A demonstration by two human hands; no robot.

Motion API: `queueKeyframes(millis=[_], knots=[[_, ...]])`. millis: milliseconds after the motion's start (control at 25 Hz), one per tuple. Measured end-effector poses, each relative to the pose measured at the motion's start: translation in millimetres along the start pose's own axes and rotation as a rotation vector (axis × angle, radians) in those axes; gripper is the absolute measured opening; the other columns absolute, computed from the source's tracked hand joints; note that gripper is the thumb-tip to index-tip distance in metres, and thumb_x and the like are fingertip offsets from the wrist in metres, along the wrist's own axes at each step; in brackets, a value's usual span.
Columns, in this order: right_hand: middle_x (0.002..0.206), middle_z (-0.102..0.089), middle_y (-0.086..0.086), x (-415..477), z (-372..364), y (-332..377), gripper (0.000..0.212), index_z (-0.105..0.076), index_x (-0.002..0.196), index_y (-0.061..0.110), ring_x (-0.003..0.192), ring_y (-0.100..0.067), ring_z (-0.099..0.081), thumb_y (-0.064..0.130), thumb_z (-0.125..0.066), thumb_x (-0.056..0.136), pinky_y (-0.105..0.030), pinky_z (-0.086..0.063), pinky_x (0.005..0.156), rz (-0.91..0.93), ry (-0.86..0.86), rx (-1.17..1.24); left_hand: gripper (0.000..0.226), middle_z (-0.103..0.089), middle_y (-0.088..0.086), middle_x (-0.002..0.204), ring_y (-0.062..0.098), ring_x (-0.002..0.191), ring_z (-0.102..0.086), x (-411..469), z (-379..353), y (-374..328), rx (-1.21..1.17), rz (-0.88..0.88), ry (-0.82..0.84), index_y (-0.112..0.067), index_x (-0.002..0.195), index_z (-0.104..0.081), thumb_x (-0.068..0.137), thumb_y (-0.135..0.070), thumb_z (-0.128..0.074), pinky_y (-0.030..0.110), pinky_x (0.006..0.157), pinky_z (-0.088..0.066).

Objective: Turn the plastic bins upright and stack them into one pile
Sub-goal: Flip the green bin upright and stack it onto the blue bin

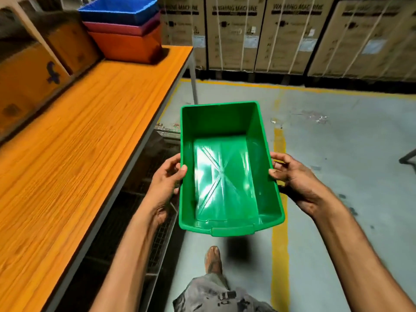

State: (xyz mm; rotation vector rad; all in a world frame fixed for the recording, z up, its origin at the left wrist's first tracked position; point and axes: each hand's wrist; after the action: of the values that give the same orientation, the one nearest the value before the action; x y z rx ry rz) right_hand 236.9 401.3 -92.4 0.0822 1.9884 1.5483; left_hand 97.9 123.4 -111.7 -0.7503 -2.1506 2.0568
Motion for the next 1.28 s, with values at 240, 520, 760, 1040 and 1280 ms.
queueKeyframes(millis=[240,520,760,1040,1280], knots=[[0.121,-0.059,-0.013,82.8,-4.2,34.4,0.059,-0.054,0.128,0.027,0.102,-0.018,-0.054,-0.019,-0.053,0.091,-0.032,-0.052,0.09,0.283,-0.041,-0.15,0.05,-0.066,-0.005,0.09,0.001,0.061,-0.054,117.5,-20.6,-24.6,0.047,-0.118,0.029,-0.025,0.129,-0.058,0.082,-0.012,-0.071,0.016,0.046,-0.036],[0.114,-0.06,-0.004,208.9,19.3,107.8,0.058,-0.057,0.12,0.031,0.099,-0.015,-0.056,-0.019,-0.049,0.092,-0.02,-0.055,0.074,0.328,-0.062,-0.092,0.042,-0.073,-0.006,0.099,0.001,0.074,-0.065,256.7,-64.8,-73.8,0.104,-0.13,0.06,-0.016,0.132,-0.053,0.097,0.006,-0.06,0.013,0.053,-0.046],[0.12,-0.059,-0.009,345.8,76.5,175.4,0.054,-0.058,0.122,0.028,0.102,-0.02,-0.053,-0.017,-0.05,0.093,-0.019,-0.057,0.07,0.305,-0.019,-0.09,0.047,-0.065,0.012,0.128,0.005,0.079,-0.063,376.6,-130.4,-107.4,0.047,-0.101,0.041,-0.02,0.139,-0.055,0.097,0.0,-0.062,0.015,0.051,-0.047],[0.11,-0.07,0.003,483.3,128.3,299.8,0.045,-0.063,0.126,0.019,0.091,-0.005,-0.07,-0.012,-0.054,0.095,-0.024,-0.057,0.074,0.25,0.181,-0.112,0.033,-0.075,-0.006,0.107,0.003,0.088,-0.069,483.6,-206.5,-168.2,-0.083,-0.071,-0.144,-0.023,0.124,-0.066,0.097,-0.005,-0.062,0.021,0.061,-0.049],[0.073,-0.064,0.007,578.7,116.4,382.7,0.039,-0.059,0.134,0.002,0.037,0.0,-0.042,-0.006,-0.047,0.098,-0.015,-0.049,0.05,-0.098,0.477,0.083,0.038,-0.075,0.015,0.12,0.03,0.112,-0.07,550.2,-217.2,-220.2,-0.212,0.026,-0.287,-0.014,0.123,-0.072,0.085,-0.017,-0.073,0.045,0.097,-0.057]])
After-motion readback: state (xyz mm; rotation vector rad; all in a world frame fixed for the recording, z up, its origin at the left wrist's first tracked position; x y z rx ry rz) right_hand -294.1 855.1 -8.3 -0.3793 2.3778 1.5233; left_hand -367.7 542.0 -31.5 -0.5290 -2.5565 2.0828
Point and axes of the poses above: each hand's wrist, its own x-axis towards the middle knuckle, its own z-axis out of the back of the hand, y = z × x
